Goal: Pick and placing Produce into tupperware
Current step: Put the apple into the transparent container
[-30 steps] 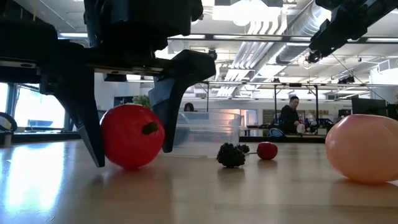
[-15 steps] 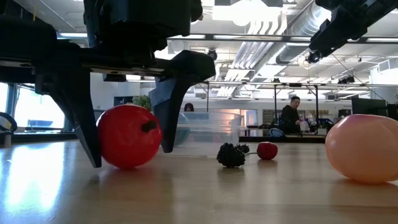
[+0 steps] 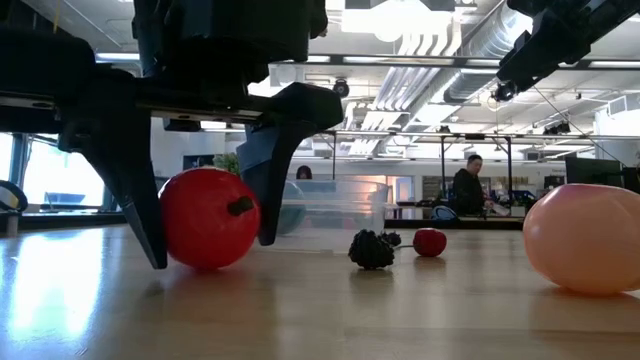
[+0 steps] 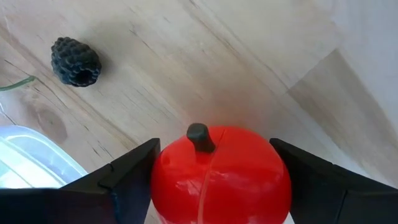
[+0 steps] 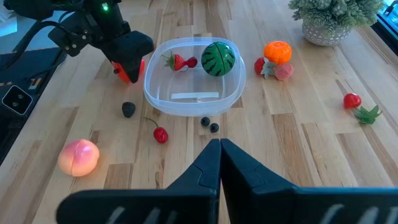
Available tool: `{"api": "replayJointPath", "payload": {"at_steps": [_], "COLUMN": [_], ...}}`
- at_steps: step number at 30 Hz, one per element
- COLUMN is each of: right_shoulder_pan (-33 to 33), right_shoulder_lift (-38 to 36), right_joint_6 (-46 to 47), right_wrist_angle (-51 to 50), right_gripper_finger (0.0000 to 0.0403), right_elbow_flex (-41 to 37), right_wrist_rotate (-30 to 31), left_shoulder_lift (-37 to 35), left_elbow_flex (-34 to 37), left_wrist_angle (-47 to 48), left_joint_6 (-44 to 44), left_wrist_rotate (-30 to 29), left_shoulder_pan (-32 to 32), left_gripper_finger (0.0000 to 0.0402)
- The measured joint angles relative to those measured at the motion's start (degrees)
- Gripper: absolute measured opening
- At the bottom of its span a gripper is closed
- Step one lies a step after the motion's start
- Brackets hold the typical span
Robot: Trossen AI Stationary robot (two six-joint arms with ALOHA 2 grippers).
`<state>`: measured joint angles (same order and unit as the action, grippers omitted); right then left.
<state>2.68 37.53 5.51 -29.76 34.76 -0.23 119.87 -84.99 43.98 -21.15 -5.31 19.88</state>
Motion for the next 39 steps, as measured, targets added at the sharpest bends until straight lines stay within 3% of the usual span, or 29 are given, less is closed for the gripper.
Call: {"api": "replayJointPath", "payload": {"at_steps": [12,20,25,31,36,39], "right_shoulder_pan": [0.0,0.0,0.0,0.0,0.0,0.0], "right_shoulder_lift": [0.0,0.0,0.0,0.0,0.0,0.0], "right_joint_6": [0.0,0.0,0.0,0.0,0.0,0.0], "right_wrist_angle": [0.0,0.0,0.0,0.0,0.0,0.0], "right_gripper_finger": [0.0,0.0,0.0,0.0,0.0,0.0], "right_elbow_flex": [0.0,0.0,0.0,0.0,0.0,0.0], "right_wrist_rotate": [0.0,0.0,0.0,0.0,0.0,0.0], "left_shoulder_lift": [0.0,0.0,0.0,0.0,0.0,0.0], "left_elbow_flex": [0.0,0.0,-0.5,-5.4,-11.5,-14.2], "left_wrist_angle": [-0.1,-0.1,0.2,4.1,9.5,12.4], "left_joint_6": [0.6,0.7,0.7,2.5,2.8,2.1], "left_wrist_rotate": [-0.3,-0.3,-1.0,-7.4,-18.6,-25.8], "left_shoulder_pan": [0.0,0.0,0.7,3.3,5.4,5.4], "left_gripper_finger": [0.0262,0.0289,0.0267,0.0264,0.0299,0.03]}}
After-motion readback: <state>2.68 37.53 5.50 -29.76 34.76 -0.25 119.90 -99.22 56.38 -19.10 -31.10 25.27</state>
